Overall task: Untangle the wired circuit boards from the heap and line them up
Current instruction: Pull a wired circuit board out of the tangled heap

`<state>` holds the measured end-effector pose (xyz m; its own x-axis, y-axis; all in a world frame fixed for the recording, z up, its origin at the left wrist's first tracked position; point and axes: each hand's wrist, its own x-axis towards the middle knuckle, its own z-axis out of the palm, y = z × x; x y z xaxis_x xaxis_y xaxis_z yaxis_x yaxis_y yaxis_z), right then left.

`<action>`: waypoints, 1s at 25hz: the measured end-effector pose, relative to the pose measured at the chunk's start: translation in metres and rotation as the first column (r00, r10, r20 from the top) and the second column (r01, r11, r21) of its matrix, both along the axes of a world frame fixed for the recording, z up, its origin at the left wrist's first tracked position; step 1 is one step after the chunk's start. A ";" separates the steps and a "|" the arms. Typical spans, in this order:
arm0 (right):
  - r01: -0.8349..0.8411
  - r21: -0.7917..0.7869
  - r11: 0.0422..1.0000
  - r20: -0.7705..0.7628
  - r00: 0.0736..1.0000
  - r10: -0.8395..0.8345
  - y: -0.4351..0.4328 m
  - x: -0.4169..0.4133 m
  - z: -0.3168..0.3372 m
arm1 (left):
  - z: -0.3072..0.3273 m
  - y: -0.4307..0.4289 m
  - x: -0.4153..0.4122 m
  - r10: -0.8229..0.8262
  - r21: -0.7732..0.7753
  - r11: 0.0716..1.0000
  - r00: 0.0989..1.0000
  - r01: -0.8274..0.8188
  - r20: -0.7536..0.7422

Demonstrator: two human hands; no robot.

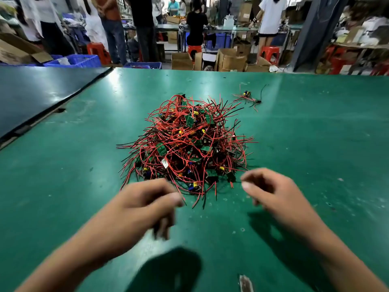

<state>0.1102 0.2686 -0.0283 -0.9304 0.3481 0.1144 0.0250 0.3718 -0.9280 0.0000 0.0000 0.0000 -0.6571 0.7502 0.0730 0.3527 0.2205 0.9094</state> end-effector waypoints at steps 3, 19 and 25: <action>0.251 0.195 0.948 -0.018 0.967 -0.253 0.003 -0.064 -0.026 | -0.015 0.091 -0.004 0.008 -0.054 0.998 0.975 -0.020 -0.221; 0.323 -0.112 0.940 -0.176 0.924 -0.339 0.022 -0.105 -0.055 | -0.073 0.135 -0.073 0.357 0.207 0.933 0.842 -0.295 -0.404; 0.173 -0.535 0.827 -0.136 0.949 -0.286 -0.012 -0.100 -0.051 | -0.077 0.128 -0.054 0.326 0.213 0.936 0.919 -0.281 -0.220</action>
<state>0.0104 0.2569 -0.0790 -0.7922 0.6093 0.0356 -0.1583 -0.1487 -0.9761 -0.0538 0.1278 -0.0768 -0.7951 0.4777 0.3736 0.5124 0.1996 0.8353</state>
